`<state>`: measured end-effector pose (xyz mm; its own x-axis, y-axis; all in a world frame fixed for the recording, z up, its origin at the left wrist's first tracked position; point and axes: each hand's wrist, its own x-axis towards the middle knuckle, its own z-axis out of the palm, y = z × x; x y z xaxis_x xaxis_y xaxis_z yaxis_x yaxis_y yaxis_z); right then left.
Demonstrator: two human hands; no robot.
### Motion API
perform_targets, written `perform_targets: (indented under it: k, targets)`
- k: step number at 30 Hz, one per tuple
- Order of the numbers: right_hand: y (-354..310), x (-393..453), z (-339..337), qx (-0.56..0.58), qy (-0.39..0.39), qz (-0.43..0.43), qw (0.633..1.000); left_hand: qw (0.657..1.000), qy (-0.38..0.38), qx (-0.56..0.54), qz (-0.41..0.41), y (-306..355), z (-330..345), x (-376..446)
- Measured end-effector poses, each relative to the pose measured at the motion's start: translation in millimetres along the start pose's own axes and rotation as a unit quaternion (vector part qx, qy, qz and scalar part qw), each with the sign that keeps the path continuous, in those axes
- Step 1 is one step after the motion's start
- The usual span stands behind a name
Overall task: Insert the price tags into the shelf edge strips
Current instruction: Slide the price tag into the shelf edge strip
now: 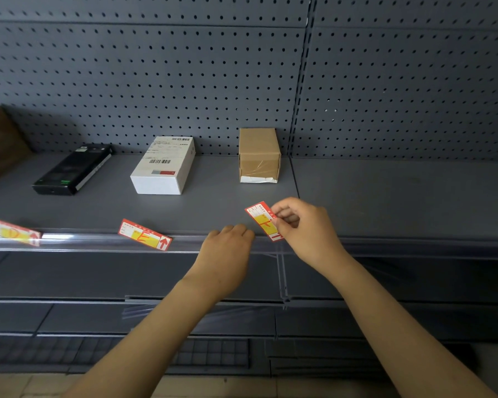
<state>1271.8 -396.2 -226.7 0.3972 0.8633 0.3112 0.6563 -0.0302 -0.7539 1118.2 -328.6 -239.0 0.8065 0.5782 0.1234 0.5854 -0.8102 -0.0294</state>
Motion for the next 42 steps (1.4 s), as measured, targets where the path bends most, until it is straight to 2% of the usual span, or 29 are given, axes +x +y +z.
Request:
perform_targets:
  k: [27,37,42]
  targets:
    - [5.3,0.3,6.3,-0.003,-0.019,0.0,1.0,1.0,0.005,-0.025,0.012,-3.8,2.3,-0.3]
    - [4.2,2.3,10.7,0.019,0.015,-0.017,1.0,0.999,-0.002,-0.033,-0.025,8.1,2.4,3.5]
    - [5.8,3.5,10.9,-0.018,0.019,-0.041,0.999,0.999,-0.009,-0.043,-0.021,7.5,1.7,2.9]
